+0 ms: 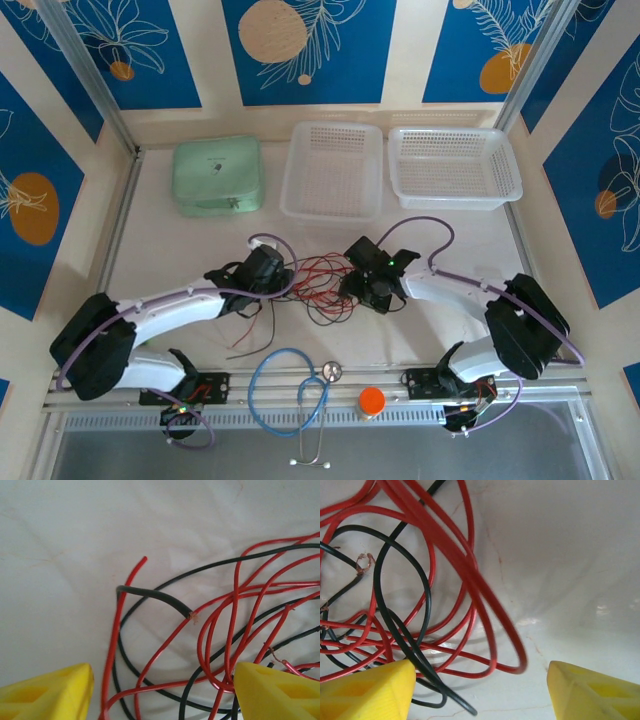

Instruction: Untangle the cables

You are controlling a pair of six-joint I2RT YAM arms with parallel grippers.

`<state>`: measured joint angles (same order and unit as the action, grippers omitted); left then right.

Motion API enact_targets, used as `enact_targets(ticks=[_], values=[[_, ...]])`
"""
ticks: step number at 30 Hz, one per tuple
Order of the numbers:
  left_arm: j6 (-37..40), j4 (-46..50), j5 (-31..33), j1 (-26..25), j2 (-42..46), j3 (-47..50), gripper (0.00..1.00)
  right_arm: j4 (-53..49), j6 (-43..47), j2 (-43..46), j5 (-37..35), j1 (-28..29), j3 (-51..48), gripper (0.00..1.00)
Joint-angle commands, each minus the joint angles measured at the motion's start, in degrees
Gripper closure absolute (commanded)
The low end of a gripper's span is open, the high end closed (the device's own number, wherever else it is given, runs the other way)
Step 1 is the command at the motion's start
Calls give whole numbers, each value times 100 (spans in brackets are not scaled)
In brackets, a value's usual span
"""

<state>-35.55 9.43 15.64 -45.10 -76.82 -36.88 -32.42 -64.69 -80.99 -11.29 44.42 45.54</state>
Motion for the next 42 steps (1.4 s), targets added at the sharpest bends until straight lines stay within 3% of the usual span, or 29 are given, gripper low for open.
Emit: enact_targets(ticks=[1,6,13,15,19,23,31,38,42], values=[[-80,-349,-370,32,-395,36,26,71,-246,-15,-41,101,250,29],[-52,-677,-625,30,-1030,-113,27,76,-167,-292,-76,110,336,29],[-123,-747,-688,34,-1286,-78,37,156,-39,-971,57,102,316,42],[-127,-676,-588,28,-1195,-23,47,101,37,-1024,42,71,289,55],[-84,-354,-235,30,-960,6,81,-221,343,-836,-214,-84,297,84],[23,22,213,33,-750,-12,100,-842,1045,-612,-633,-297,483,99],[110,604,947,37,-568,-65,100,-2248,2424,-767,-1941,-363,1364,100],[294,865,1438,37,-404,-151,100,-2842,2533,-988,-2887,-356,1675,100],[633,857,1674,43,-472,-358,90,-2982,2370,-1197,-3217,-387,1715,96]])
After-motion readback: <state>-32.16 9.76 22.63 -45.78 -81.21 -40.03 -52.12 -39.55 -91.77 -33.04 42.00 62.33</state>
